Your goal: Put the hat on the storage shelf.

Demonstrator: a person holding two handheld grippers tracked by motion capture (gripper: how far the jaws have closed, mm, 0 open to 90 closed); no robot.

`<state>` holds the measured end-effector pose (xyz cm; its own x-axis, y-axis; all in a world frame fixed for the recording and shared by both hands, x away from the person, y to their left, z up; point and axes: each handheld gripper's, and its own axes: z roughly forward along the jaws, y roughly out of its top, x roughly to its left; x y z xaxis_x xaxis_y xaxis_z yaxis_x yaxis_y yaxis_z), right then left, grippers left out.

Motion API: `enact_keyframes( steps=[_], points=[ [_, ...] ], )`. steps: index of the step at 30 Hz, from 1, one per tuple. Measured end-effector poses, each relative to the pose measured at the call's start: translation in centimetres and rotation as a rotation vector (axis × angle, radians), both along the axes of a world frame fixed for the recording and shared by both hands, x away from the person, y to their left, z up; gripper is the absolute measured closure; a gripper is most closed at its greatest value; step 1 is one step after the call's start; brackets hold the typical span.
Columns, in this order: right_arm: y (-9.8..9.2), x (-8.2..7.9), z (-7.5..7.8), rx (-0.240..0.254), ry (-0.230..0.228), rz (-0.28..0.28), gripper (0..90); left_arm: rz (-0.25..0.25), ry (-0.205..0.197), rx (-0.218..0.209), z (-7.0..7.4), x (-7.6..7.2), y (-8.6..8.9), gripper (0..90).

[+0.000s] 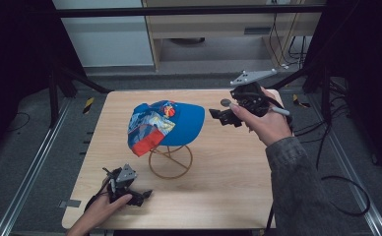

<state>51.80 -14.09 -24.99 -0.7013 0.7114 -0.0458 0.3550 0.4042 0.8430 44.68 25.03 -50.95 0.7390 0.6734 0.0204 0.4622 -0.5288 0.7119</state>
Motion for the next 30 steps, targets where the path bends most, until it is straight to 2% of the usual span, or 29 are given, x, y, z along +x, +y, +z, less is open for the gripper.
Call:
enact_keyframes(
  steps=[12,22,30],
  points=[
    [-2.8,-0.8,-2.7,-0.011,-0.014,-0.033,11.2,-0.001,-0.001,0.0,0.0,0.0,0.0,0.0],
    [-4.6,-1.3,-6.2,-0.025,-0.003,-0.07,12.0,-0.002,0.003,0.002,0.0,0.0,0.0,0.0],
    [-5.8,-1.8,-9.5,-0.039,0.034,-0.098,12.4,-0.002,0.003,0.002,0.0,0.0,0.0,0.0]
  ],
)
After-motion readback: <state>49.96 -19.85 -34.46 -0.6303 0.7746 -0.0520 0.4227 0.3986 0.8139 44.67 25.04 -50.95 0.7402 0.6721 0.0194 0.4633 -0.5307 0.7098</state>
